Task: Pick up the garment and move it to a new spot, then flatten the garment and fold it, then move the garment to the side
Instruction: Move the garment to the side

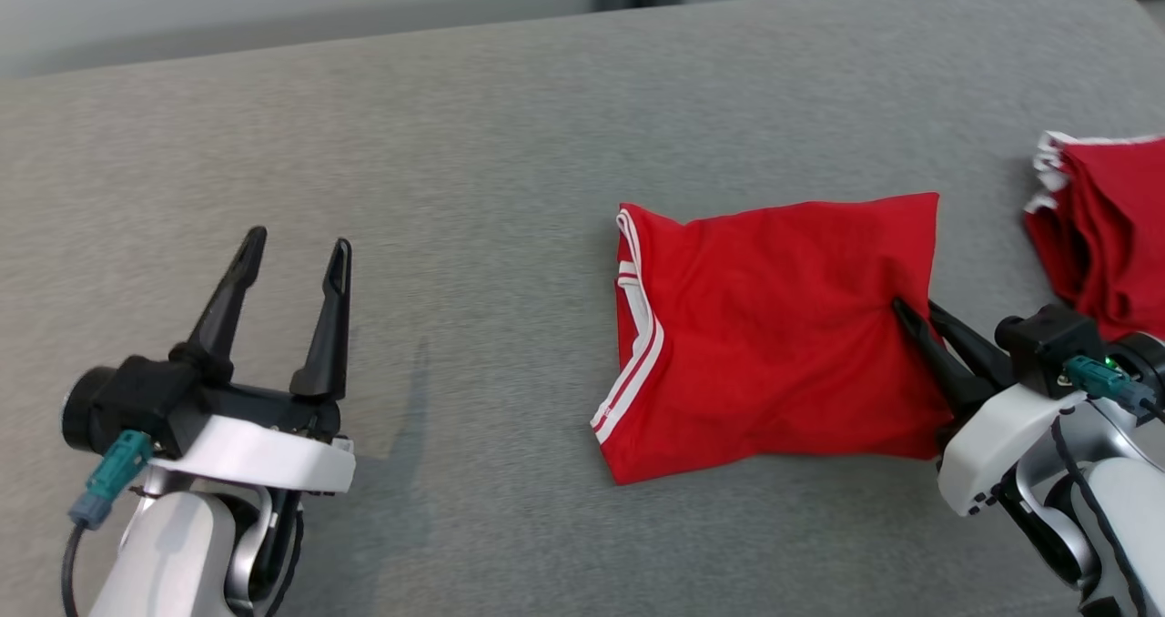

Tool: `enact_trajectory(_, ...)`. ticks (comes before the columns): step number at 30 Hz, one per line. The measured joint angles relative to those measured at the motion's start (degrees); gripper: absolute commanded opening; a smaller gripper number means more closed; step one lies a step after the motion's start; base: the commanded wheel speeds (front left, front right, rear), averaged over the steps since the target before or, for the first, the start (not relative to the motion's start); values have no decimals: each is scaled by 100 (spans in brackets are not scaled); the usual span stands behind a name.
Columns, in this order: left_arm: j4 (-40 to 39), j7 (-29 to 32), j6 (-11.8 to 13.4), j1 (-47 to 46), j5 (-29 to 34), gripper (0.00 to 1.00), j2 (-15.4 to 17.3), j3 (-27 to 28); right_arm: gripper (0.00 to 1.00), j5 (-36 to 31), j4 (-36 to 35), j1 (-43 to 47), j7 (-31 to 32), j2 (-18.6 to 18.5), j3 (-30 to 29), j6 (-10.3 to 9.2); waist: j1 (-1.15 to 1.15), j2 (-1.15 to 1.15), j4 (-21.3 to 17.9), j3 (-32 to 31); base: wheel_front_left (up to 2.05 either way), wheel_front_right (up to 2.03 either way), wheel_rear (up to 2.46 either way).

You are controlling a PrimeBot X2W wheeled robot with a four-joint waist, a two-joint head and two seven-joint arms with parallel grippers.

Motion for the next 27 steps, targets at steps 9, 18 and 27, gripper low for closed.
enact_trajectory(9, -487, 302, -19, -238, 60, 100, 219, -40, 0, 18, 29, -565, -196, -113, 158, 0, 0, 0, -918, 434, 0, 0, 0)
enact_trajectory(18, -993, 606, 32, -374, 187, 100, 481, -14, 0, 103, 401, -1711, -535, -497, 91, 0, 0, 0, -1319, 1070, 0, 0, 0)
enact_trajectory(27, -1361, 802, 32, -474, 263, 100, 628, -66, 0, 96, 417, -1942, -446, -1362, -680, 0, 0, 0, -1403, 1531, 0, 0, 0)
